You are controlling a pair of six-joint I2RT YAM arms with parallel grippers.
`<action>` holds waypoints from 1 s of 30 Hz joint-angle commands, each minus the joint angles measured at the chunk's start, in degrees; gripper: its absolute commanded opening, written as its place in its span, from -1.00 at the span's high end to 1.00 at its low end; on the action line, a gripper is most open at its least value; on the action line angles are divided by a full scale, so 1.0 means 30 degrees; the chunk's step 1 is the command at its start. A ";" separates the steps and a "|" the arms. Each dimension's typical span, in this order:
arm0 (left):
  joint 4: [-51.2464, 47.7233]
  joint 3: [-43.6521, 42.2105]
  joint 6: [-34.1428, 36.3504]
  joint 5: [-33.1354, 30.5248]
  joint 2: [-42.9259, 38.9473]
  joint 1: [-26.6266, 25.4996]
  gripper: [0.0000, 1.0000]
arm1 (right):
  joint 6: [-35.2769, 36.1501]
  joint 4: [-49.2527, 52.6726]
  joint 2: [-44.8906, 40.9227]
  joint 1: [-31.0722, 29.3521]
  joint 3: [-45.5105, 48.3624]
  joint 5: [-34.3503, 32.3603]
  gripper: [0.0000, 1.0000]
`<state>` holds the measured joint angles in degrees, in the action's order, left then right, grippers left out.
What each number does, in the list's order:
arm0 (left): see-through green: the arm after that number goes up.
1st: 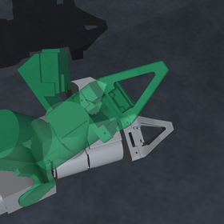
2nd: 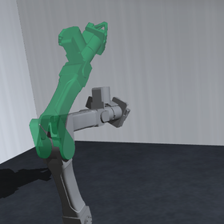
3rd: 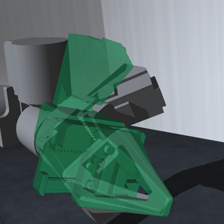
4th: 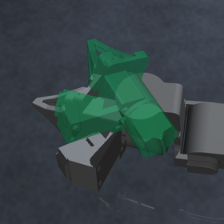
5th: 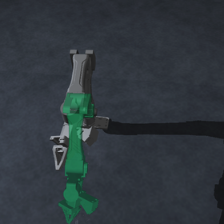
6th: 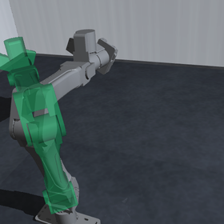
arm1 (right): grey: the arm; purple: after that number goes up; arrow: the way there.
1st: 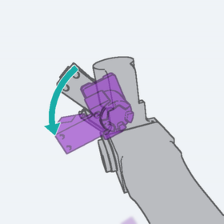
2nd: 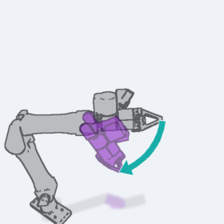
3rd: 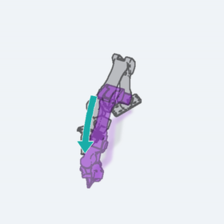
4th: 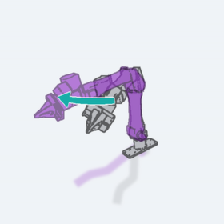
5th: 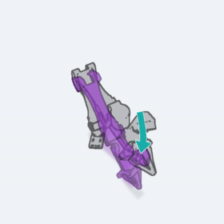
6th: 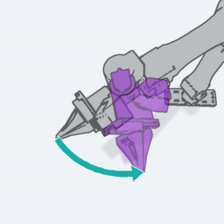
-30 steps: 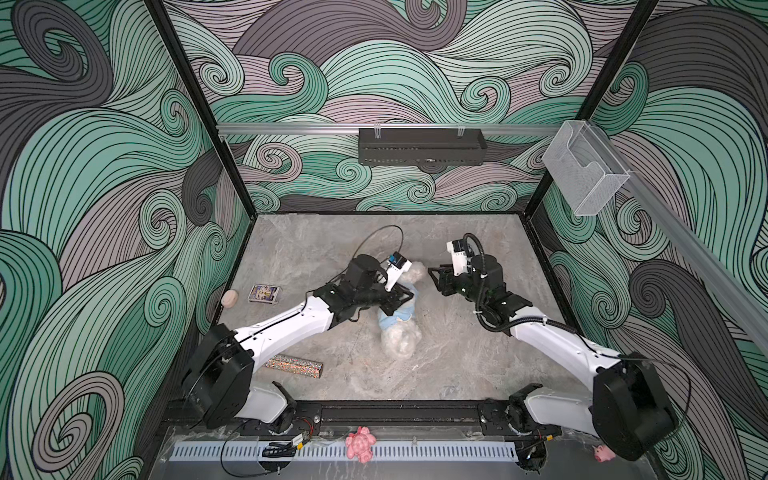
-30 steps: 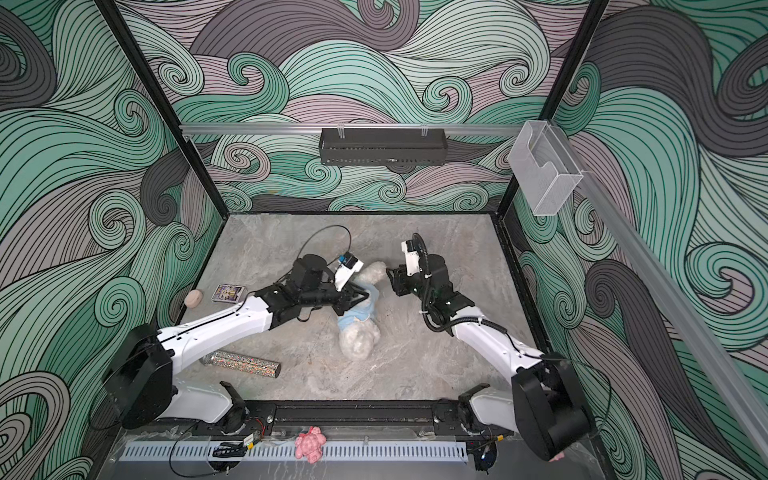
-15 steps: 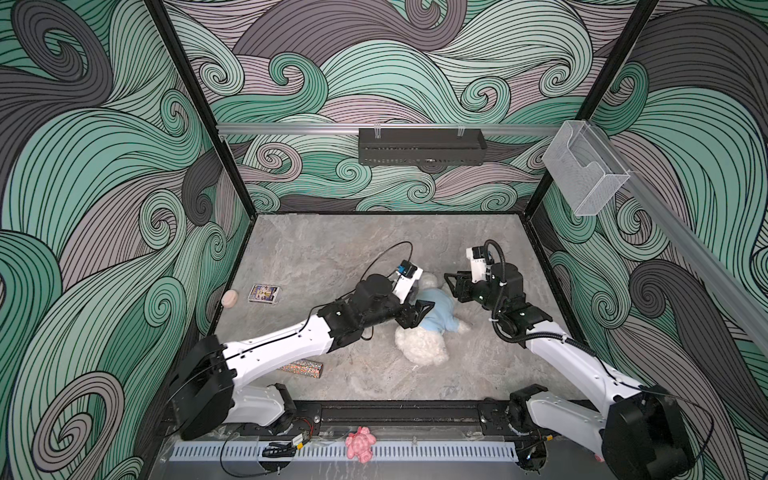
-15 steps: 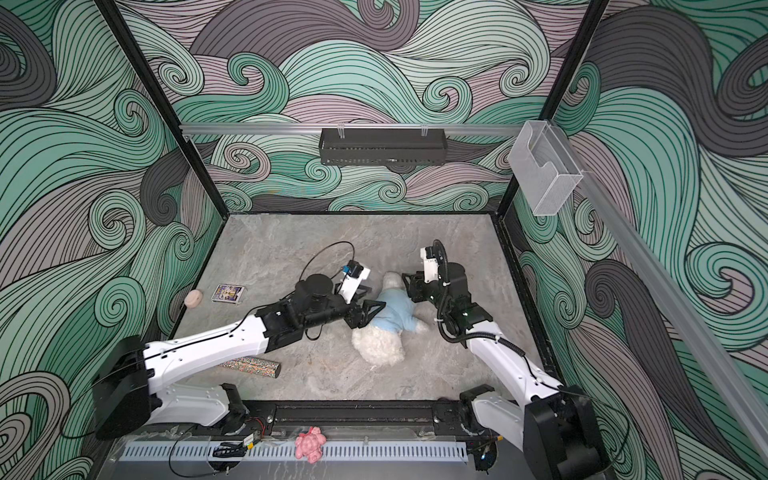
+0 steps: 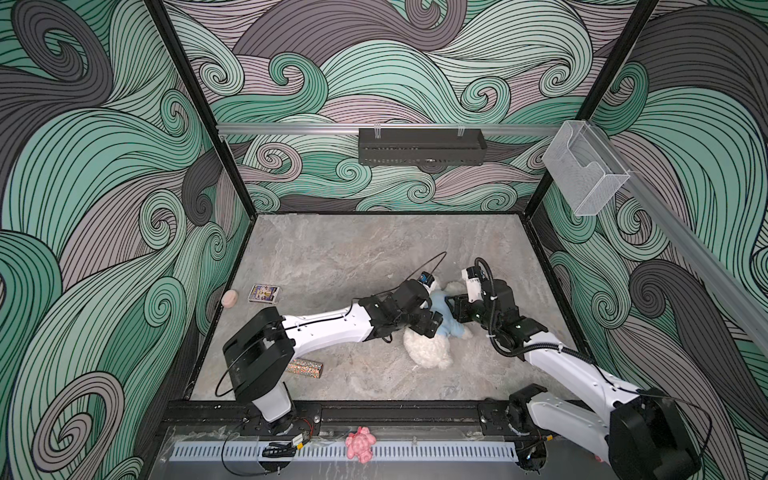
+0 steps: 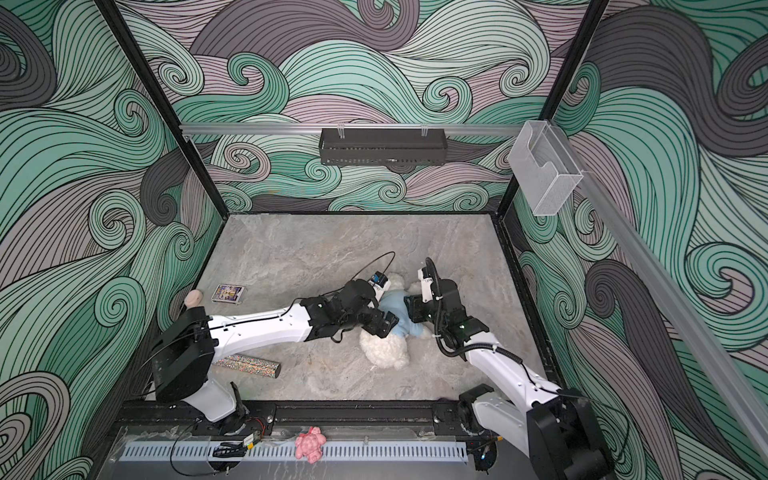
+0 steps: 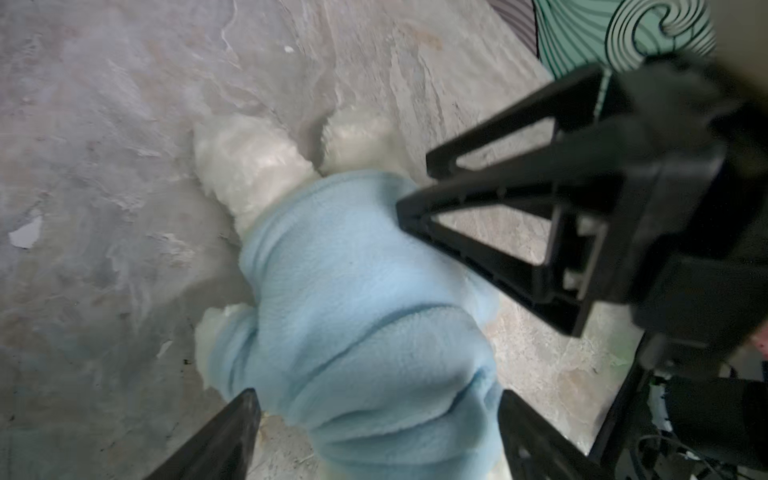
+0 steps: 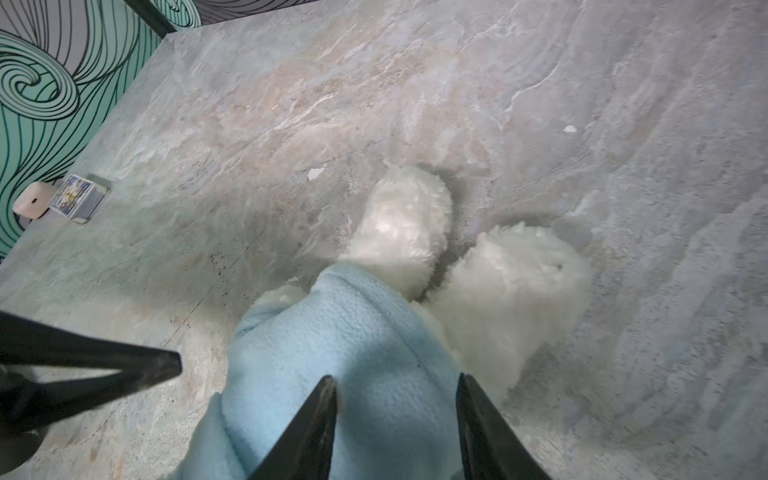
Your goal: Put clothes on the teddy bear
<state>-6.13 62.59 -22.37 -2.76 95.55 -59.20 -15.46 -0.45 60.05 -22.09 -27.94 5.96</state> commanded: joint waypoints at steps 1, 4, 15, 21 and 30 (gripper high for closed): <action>-0.1305 0.1400 -0.0141 -0.0902 0.1349 -0.0451 -0.86 | 0.0085 0.0851 -0.0526 0.0524 -0.0346 -0.1513 0.03; -0.2268 0.1448 0.0088 -0.2357 0.2244 -0.0562 -0.81 | 0.0158 0.1162 -0.0923 0.0994 -0.0295 -0.1444 0.01; -0.1099 -0.6295 0.6607 0.2128 -0.3351 0.3398 -0.24 | -0.0508 -0.0017 -0.0501 0.0983 -0.0569 0.5837 -0.05; 0.2693 -0.8707 0.8962 0.3785 -0.4060 0.4212 -0.01 | -0.2038 -0.0260 0.3502 0.0658 -0.2728 1.0124 0.14; 0.2554 -0.8500 0.9509 0.4819 -0.3505 0.4557 0.04 | -0.1972 -0.0819 0.7816 0.0367 -0.4630 1.1816 0.28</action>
<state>4.25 37.98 3.92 9.41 83.18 -45.74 -21.12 -1.65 81.56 -21.02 -39.75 38.33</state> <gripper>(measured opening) 0.484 0.361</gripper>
